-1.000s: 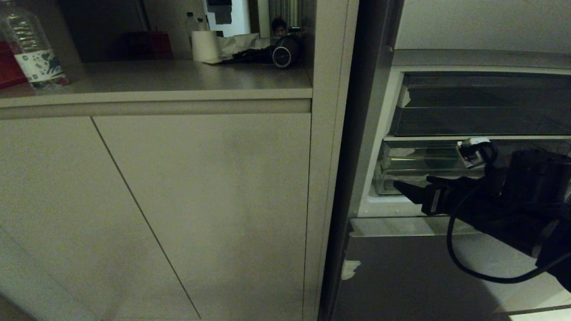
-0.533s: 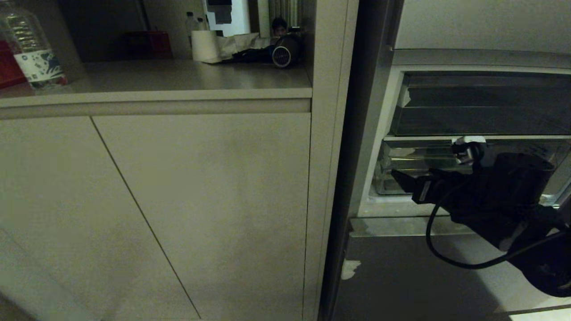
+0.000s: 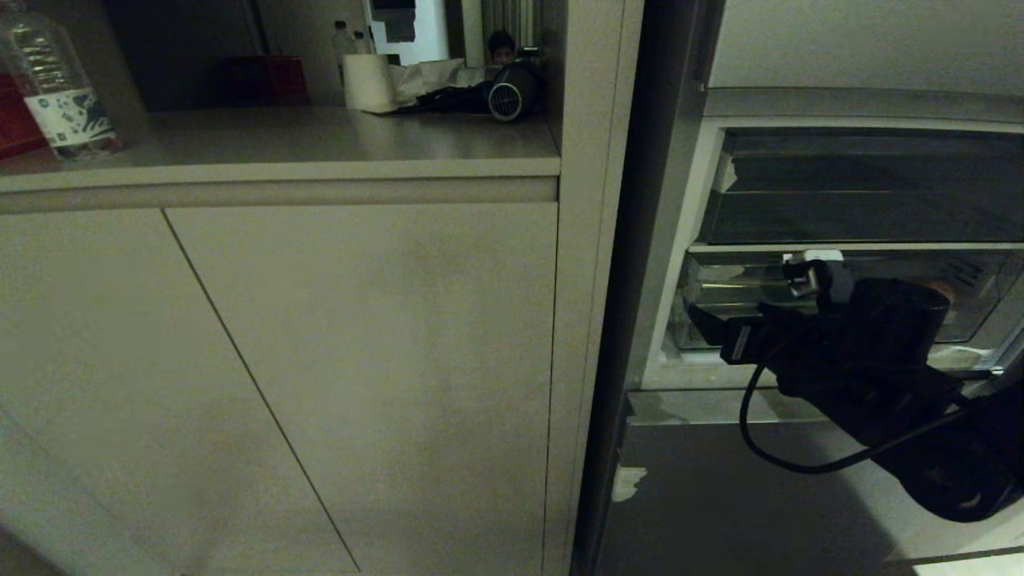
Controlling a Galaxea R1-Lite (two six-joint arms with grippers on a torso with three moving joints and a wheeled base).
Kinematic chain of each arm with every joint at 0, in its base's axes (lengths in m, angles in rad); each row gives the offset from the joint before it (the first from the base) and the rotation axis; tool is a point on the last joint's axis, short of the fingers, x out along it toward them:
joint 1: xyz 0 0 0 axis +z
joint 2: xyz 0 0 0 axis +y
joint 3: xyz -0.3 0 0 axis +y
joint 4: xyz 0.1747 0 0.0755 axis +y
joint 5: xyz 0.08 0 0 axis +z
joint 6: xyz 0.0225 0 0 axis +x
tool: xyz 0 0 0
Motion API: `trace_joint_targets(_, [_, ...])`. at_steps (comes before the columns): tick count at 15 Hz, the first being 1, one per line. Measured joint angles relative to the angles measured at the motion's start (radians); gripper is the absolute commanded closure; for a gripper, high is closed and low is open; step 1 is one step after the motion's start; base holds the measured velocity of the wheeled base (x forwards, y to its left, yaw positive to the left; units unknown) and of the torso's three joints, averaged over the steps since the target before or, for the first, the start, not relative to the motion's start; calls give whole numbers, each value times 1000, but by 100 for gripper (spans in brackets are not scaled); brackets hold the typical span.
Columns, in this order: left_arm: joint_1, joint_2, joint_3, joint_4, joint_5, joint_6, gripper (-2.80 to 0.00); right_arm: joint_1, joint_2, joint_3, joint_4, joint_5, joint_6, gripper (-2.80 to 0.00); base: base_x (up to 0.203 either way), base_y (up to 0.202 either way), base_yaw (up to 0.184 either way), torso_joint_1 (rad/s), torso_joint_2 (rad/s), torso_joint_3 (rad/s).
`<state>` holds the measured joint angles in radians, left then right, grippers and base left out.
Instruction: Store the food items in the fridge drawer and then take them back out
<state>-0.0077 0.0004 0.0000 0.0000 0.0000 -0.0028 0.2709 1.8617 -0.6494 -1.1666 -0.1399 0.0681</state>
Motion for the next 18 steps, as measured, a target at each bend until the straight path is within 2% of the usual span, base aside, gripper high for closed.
trace_joint_targets(7, [0,0,0,0,0,0,0,27,31,-47,-1,-57,-1,-280,0,0,0,0,0,0])
trace_joint_targets(18, [0,0,0,0,0,0,0,32,73,-106,-2,-66,0,-280,0,0,0,0,0,0])
